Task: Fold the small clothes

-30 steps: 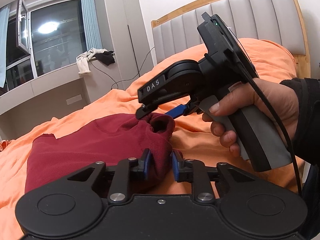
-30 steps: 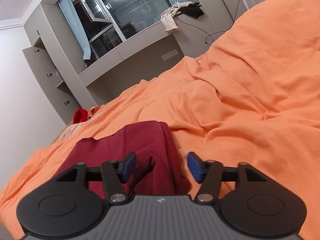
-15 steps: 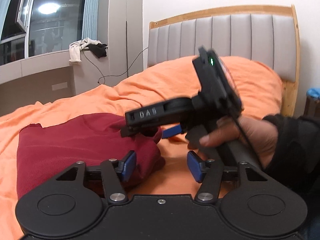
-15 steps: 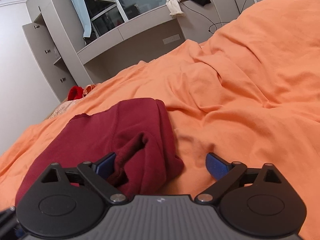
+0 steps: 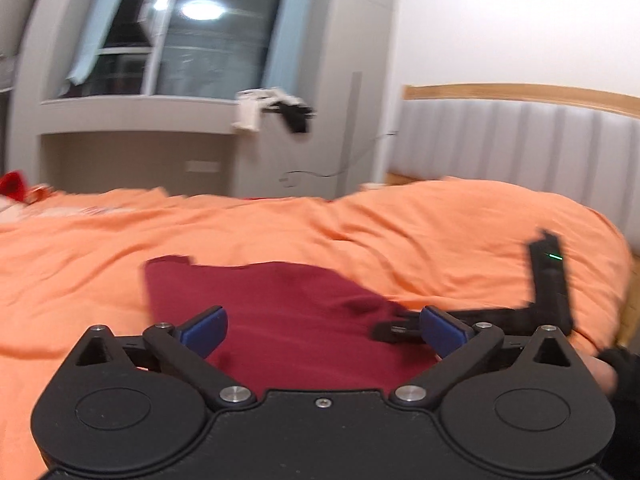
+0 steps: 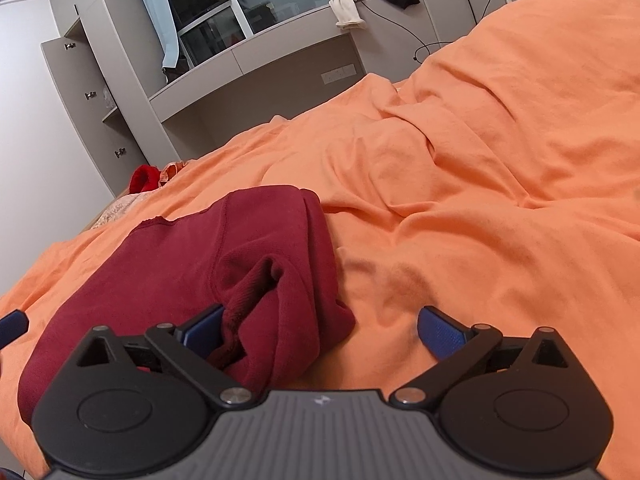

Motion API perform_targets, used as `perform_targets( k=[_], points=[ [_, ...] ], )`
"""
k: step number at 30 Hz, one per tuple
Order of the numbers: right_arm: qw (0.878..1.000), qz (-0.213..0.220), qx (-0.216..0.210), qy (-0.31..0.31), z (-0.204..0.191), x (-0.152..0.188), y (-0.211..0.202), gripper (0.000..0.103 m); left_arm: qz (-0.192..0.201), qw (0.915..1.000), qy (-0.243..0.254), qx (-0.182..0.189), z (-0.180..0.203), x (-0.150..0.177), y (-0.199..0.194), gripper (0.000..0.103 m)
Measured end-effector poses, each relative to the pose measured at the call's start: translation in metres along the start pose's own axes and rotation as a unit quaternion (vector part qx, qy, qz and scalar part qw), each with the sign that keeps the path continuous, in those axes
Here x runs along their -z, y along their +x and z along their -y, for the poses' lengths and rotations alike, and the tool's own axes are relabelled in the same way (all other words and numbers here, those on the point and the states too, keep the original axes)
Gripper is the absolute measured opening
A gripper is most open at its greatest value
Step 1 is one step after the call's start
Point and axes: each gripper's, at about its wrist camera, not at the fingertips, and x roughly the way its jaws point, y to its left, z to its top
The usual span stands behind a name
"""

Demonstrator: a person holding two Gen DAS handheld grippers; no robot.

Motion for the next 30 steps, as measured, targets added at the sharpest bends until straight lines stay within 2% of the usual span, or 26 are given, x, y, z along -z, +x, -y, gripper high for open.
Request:
perform_targets(
  k=[5, 10, 13, 16, 21, 30],
  points=[
    [1.0, -0.004, 0.006, -0.004, -0.002, 0.0, -0.001, 0.103, -0.022, 0.9962, -0.052, -0.067, -0.032, -0.004, 0.006, 0.102],
    [1.0, 0.007, 0.008, 0.009, -0.006, -0.009, -0.01, 0.103, -0.068, 0.9868, -0.099, -0.109, -0.058, 0.003, 0.017, 0.102],
    [0.999, 0.034, 0.004, 0.027, -0.007, -0.018, -0.016, 0.103, -0.079, 0.9851, -0.107, -0.11, -0.066, 0.011, 0.016, 0.102],
    [0.997, 0.044, 0.026, 0.061, -0.003, -0.025, -0.011, 0.103, -0.082, 0.985, -0.104, -0.11, -0.065, 0.014, 0.017, 0.102],
    [0.991, 0.0, 0.069, 0.112, 0.009, -0.028, 0.014, 0.103, -0.088, 0.9847, -0.104, -0.108, -0.064, 0.019, 0.023, 0.102],
    [0.996, -0.019, 0.071, 0.058, 0.006, -0.016, 0.005, 0.103, -0.094, 0.9841, -0.109, -0.105, -0.066, 0.018, 0.027, 0.102]
  ],
)
